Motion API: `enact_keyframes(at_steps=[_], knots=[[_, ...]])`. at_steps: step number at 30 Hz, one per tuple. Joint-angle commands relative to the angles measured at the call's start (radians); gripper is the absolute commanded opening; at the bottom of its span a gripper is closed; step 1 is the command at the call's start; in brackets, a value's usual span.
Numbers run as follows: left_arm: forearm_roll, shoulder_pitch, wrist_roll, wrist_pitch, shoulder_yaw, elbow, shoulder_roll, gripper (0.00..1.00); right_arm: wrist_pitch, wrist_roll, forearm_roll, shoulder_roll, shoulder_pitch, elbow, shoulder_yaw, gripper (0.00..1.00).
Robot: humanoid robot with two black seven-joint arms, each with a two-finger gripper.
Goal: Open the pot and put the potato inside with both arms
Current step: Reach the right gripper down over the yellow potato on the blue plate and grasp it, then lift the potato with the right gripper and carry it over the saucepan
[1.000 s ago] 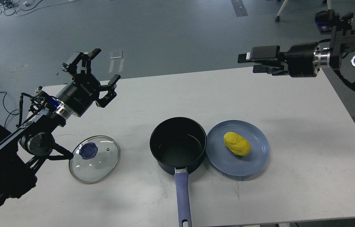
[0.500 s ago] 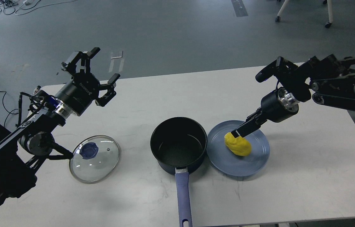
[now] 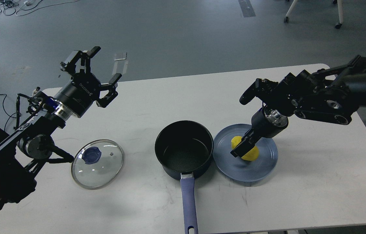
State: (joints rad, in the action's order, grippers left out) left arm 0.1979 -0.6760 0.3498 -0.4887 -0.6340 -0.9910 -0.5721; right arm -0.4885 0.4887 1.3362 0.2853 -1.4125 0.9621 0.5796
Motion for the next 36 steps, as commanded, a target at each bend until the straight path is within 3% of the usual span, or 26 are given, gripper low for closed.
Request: enact_keyframes(at_steps=[1, 9, 13, 14, 17, 19, 20, 28, 36], knots=[[0.0, 0.0, 0.0, 0.0, -0.009, 0.002, 0.001, 0.98, 0.0, 0.0, 0.0, -0.005, 0.003, -0.003, 0.011, 0.99], [0.0, 0.0, 0.0, 0.0, -0.012, 0.0, -0.002, 0.98, 0.0, 0.0, -0.002, -0.018, 0.015, -0.01, 0.026, 0.91], [0.0, 0.001, 0.0, 0.0, -0.012, 0.002, -0.002, 0.98, 0.0, 0.0, -0.002, -0.023, 0.017, -0.028, 0.036, 0.75], [0.0, 0.001, 0.0, 0.0, -0.012, 0.002, -0.002, 0.98, 0.0, 0.0, -0.002, -0.023, 0.017, -0.028, 0.036, 0.75], [0.0, 0.001, 0.0, 0.0, -0.012, 0.002, -0.002, 0.98, 0.0, 0.0, -0.002, -0.021, 0.017, -0.026, 0.037, 0.56], [0.0, 0.0, 0.0, 0.0, -0.013, 0.002, -0.003, 0.98, 0.0, 0.0, -0.002, -0.018, 0.017, -0.026, 0.039, 0.34], [0.0, 0.0, 0.0, 0.0, -0.012, 0.002, -0.003, 0.98, 0.0, 0.0, -0.002, -0.018, 0.018, -0.026, 0.037, 0.31], [0.0, -0.002, 0.0, 0.0, -0.013, 0.002, -0.005, 0.98, 0.0, 0.0, -0.006, 0.006, -0.017, -0.016, 0.026, 0.18], [0.0, -0.002, 0.0, 0.0, -0.013, 0.002, -0.006, 0.98, 0.0, 0.0, -0.022, 0.066, -0.17, 0.069, -0.061, 0.18]])
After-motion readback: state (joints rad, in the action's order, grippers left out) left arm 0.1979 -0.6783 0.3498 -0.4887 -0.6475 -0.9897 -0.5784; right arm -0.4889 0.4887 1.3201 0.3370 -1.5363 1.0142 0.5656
